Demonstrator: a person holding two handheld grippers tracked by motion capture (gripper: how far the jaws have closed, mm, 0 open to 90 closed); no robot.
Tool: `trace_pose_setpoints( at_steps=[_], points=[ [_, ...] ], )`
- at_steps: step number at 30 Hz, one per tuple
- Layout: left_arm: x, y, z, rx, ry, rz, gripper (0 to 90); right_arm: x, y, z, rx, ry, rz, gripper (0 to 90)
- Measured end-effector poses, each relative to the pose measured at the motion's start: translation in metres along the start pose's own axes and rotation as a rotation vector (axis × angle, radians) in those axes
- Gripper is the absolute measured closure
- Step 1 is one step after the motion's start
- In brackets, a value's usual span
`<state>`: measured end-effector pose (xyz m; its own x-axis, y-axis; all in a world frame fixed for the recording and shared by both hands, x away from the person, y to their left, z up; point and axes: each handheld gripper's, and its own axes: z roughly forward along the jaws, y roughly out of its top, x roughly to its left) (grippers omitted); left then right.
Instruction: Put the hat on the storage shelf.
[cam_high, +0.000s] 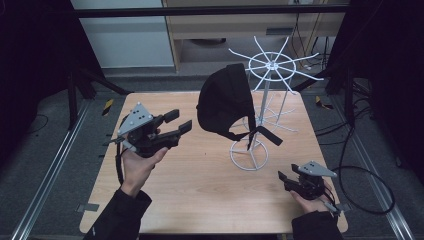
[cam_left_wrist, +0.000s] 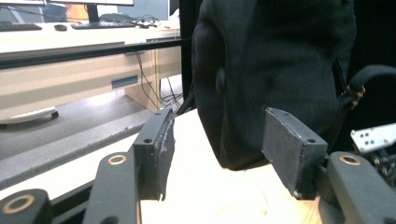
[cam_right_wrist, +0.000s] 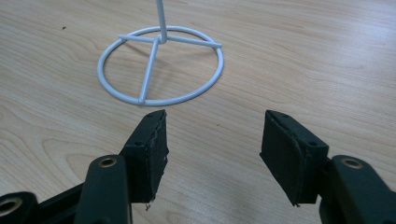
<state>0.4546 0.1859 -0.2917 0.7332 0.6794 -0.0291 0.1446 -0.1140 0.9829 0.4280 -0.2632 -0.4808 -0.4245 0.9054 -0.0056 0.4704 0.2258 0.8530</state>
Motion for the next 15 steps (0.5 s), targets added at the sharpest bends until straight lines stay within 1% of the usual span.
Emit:
trace_pose_setpoints(
  at_steps=[1, 2, 3, 7, 10, 12, 15],
  points=[
    [0.0, 0.0, 0.0, 0.0, 0.0, 0.0, 40.3, 0.0, 0.0, 0.0, 0.0, 0.0, 0.0, 40.7],
    [0.001, -0.003, -0.004, 0.005, 0.003, -0.003, 40.3, 0.0, 0.0, 0.0, 0.001, 0.0, 0.003, 40.6],
    [0.002, -0.007, -0.007, 0.009, 0.005, -0.008, 38.4, 0.0, 0.0, 0.0, -0.001, 0.0, 0.001, 40.4],
    [0.009, -0.026, -0.023, 0.033, 0.023, -0.022, 37.1, 0.0, 0.0, 0.0, 0.0, 0.0, 0.008, 40.0],
    [0.016, -0.045, -0.033, 0.067, 0.042, -0.045, 36.0, 0.0, -0.001, 0.0, 0.001, -0.003, 0.007, 39.4],
    [0.022, -0.059, -0.04, 0.095, 0.066, -0.052, 35.3, 0.0, -0.001, 0.0, -0.001, -0.006, 0.007, 38.7],
    [0.031, -0.08, -0.048, 0.125, 0.095, -0.095, 35.0, -0.001, -0.001, 0.0, -0.001, -0.009, 0.01, 37.7]
  ],
)
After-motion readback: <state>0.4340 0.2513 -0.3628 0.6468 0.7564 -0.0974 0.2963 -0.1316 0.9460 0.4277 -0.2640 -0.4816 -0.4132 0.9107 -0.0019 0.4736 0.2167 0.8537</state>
